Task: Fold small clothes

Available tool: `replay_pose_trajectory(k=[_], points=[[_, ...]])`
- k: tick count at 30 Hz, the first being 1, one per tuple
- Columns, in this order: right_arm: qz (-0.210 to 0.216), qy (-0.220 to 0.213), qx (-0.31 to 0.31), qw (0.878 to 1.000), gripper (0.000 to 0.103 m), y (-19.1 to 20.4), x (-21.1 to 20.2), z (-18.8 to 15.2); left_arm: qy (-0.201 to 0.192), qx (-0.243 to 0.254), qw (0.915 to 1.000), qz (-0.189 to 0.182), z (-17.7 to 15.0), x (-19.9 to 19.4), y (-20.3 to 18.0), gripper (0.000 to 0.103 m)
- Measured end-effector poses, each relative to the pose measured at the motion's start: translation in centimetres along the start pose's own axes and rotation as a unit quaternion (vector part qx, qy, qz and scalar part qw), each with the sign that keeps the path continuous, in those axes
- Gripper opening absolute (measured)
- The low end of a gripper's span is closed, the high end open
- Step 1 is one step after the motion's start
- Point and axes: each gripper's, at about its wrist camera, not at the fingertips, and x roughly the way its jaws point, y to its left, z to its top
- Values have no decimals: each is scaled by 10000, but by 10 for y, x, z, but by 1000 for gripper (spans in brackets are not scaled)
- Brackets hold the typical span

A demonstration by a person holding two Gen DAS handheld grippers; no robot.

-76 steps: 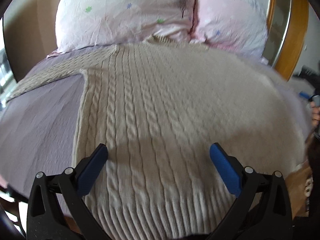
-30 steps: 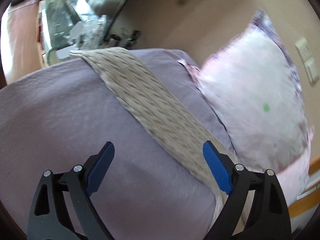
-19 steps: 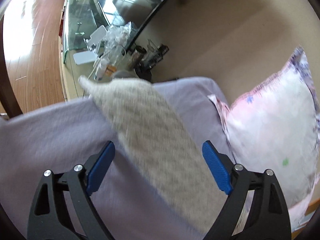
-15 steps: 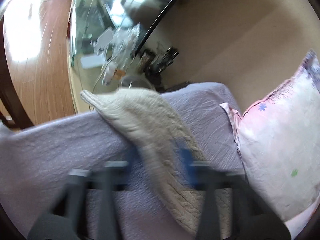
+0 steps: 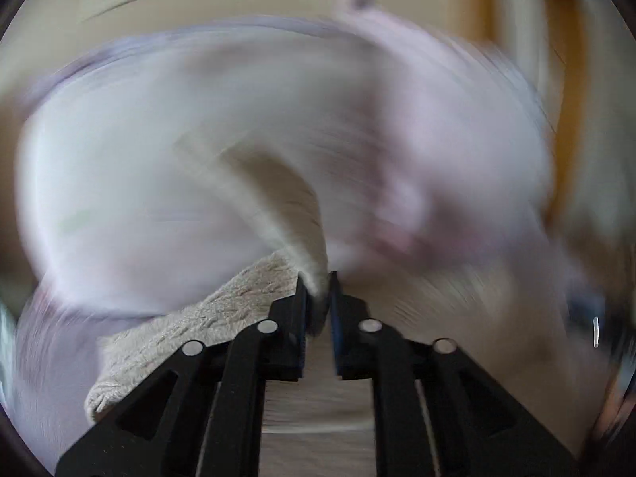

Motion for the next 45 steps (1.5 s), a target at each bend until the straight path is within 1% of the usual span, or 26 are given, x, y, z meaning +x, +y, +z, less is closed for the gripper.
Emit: replay_pose_trajectory(k=[1,2,4,5,7,8,10,12,14,18,19,21,22,24,27,29,30,32,34,35,36,37,38,42,44,45], points=[[-2,56,131,9999,75,-6,2,0,163,490,9986,-134,-7,10,-35,14],[4,105,229,9997,75,-12,4,-1,364,1090,9930,-274,-24,16,-75,14],[41,202,425,9989,75,-22,5,-1,433,1422,9883,-331,-41,10,-91,15],[74,252,517,9983,73,-28,5,-1,431,1410,9885,-334,-49,2,-87,21],[116,387,651,9971,62,-38,9,0,440,1124,9924,-251,-58,-17,-60,32],[140,484,706,9962,56,-39,13,0,433,886,9951,-61,-65,-29,-35,36],[252,702,880,9933,48,-41,26,1,488,704,9958,319,-73,-39,-7,36],[428,953,1098,9885,42,-41,45,3,686,423,9930,866,-87,-49,32,37],[522,1074,1335,9838,42,-39,66,7,884,23,9905,1051,-98,-56,61,37],[274,1457,2021,9681,38,-49,119,14,1192,-764,9851,976,-121,-71,96,42],[155,1473,2150,9653,33,-52,131,14,1222,-840,9844,947,-123,-71,99,43],[-35,1277,2142,9684,12,-52,138,16,1306,-923,9831,889,-132,-70,101,44],[-49,1166,2044,9719,9,-49,138,18,1322,-920,9829,897,-132,-64,98,45],[72,891,1924,9772,8,-44,128,21,1349,-952,9823,890,-134,-63,99,45],[233,362,1716,9842,8,-33,83,21,1265,-1043,9833,791,-136,-69,96,46],[168,150,1625,9864,8,-33,55,15,1206,-1099,9836,773,-137,-76,98,51],[79,136,1596,9871,9,-34,47,9,1182,-1156,9835,736,-140,-81,100,51],[-255,438,1453,9881,10,-38,40,-6,1182,-1321,9826,550,-146,-90,106,51],[-392,748,1430,9861,15,-44,28,-24,1216,-1452,9812,369,-153,-99,111,52],[-375,747,1381,9869,27,-45,18,-29,1256,-1538,9798,255,-160,-107,114,55],[-304,706,1269,9889,52,-44,3,-36,1298,-1635,9779,149,-168,-115,118,57],[-198,620,1109,9917,62,-42,-16,-45,1342,-1759,9752,30,-177,-123,121,59],[-167,535,997,9934,66,-42,-31,-54,1377,-1860,9728,-57,-183,-128,123,59],[-66,730,1027,9920,65,-54,-66,-85,1573,-2517,9533,-567,-219,-148,130,59],[52,951,1271,9873,58,-65,-70,-105,1598,-2686,9471,-730,-231,-154,127,57],[78,1039,1340,9855,55,-66,-71,-112,1530,-2696,9479,-734,-234,-160,125,57]])
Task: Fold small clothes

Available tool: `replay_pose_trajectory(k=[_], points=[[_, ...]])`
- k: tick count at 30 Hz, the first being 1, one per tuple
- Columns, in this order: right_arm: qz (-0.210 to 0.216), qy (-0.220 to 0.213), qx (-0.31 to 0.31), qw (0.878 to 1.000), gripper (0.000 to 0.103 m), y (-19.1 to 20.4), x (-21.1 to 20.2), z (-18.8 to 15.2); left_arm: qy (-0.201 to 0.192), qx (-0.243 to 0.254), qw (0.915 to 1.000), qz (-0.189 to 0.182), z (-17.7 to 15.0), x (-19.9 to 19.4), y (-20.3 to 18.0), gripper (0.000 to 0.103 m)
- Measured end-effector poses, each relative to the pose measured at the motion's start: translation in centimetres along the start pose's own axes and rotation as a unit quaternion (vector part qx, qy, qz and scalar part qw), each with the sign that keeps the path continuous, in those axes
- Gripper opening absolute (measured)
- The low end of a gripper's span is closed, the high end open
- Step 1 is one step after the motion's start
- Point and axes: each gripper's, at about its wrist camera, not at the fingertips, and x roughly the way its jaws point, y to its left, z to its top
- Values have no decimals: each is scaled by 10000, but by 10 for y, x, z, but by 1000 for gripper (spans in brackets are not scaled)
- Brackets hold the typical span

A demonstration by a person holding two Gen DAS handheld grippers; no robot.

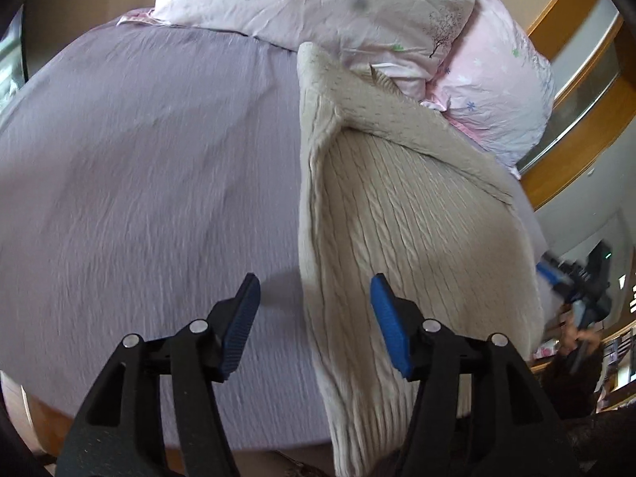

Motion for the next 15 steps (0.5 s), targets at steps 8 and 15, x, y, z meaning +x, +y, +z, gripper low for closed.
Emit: replay_pose_trajectory(k=[8,15], points=[[861,351,-9,9957,38,-6,-14,-47,80,101,9998,-177,-43,-17,-17,43],[1738,652,-37,9826,35,-1,-17,-78,231,21,9991,-346,-60,-19,-25,23]])
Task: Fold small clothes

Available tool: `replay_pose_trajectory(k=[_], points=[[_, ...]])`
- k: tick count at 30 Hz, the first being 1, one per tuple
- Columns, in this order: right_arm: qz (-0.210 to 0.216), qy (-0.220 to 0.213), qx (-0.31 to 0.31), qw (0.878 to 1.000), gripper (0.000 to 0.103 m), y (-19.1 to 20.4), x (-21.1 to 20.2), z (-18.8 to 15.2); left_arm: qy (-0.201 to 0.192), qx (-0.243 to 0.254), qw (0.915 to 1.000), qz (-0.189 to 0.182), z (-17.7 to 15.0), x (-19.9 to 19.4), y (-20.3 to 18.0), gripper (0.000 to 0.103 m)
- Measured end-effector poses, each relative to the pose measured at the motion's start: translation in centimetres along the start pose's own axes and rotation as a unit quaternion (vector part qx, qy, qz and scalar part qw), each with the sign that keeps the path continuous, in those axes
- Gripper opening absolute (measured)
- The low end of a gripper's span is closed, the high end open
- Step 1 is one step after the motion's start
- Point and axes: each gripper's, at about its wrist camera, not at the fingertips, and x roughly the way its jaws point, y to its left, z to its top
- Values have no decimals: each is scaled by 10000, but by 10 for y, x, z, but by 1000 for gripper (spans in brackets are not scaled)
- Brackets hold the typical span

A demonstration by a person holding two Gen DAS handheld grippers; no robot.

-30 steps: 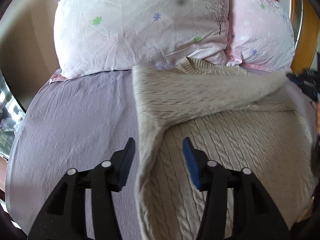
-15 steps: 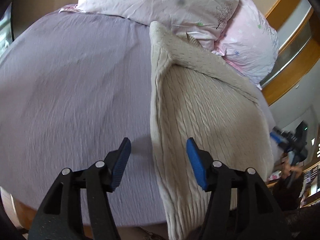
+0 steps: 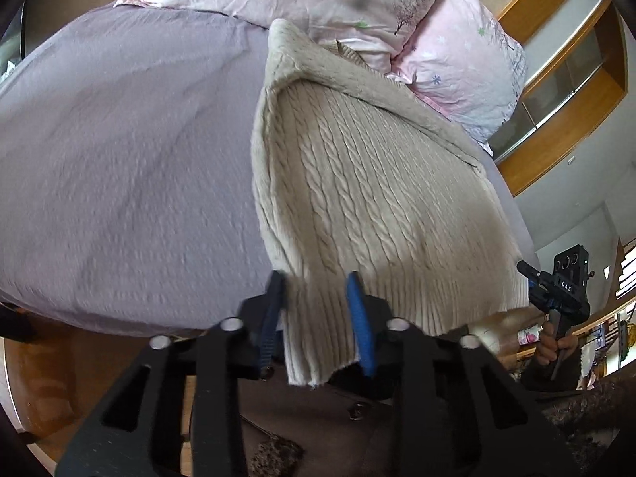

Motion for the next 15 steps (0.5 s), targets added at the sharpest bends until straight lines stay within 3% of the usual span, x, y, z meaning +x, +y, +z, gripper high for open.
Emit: replay_pose_trajectory(k=[1,2,3,4,7,10,15], points=[[63,86,-55,9999,32,4,4,-2,42,-32,10000,-17,0,2,0,15],[87,154,-102,9998,21,6,6,-3,114,-90,9999,-85,0,5,0,11],[88,208,-177,9996,11,9,9,-3,95,-147,9998,-136,2,7,1,11],[74,202,-272,9994,9,13,11,-2,102,-180,9996,-169,4,8,1,10],[386,-189,-401,9983,8,25,0,14,-28,-268,9988,-410,15,6,3,9],[592,-701,-670,9935,8,43,-11,43,-467,-153,9972,-565,46,-5,0,8],[707,-1523,-888,9818,8,70,-11,123,-1377,63,9895,-433,135,-4,-8,8]])
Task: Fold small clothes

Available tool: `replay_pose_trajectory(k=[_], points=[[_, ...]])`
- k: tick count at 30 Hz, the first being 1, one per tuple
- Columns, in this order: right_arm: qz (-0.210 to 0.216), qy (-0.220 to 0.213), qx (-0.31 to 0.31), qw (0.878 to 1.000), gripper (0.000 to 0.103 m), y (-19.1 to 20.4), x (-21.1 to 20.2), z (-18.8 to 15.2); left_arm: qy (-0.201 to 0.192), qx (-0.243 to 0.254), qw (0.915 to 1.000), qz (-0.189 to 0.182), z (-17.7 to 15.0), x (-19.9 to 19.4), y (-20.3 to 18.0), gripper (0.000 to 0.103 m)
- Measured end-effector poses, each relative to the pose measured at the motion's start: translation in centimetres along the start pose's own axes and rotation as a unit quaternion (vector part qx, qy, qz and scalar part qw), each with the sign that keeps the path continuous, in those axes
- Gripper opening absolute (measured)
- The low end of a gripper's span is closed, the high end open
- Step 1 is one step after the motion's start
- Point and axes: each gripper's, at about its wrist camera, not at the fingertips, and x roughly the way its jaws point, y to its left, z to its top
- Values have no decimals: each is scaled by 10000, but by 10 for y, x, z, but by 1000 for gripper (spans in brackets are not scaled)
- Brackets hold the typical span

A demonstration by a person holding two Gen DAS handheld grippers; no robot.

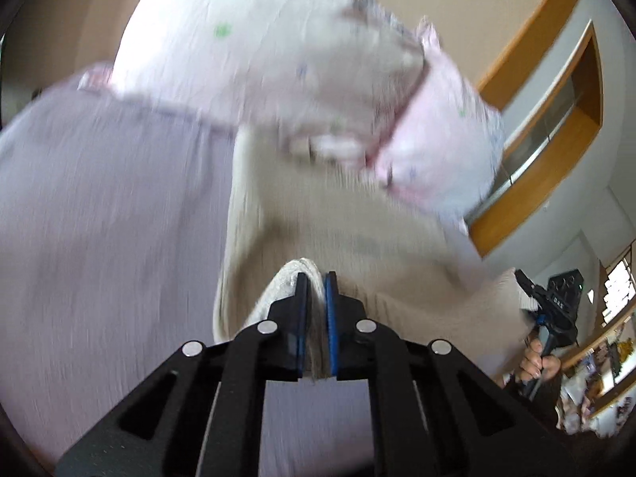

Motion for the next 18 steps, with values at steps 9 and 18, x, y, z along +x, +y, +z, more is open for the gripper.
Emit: replay_pose_trajectory(k=[9,18], points=[[-1103,-150,1102,9877,8,-99,139,78,106,-764,9944,721,99,157,49,7],[-595,-478,2655,9611,70,-153,153,82,-672,-2272,9711,296,131,154,105,24]])
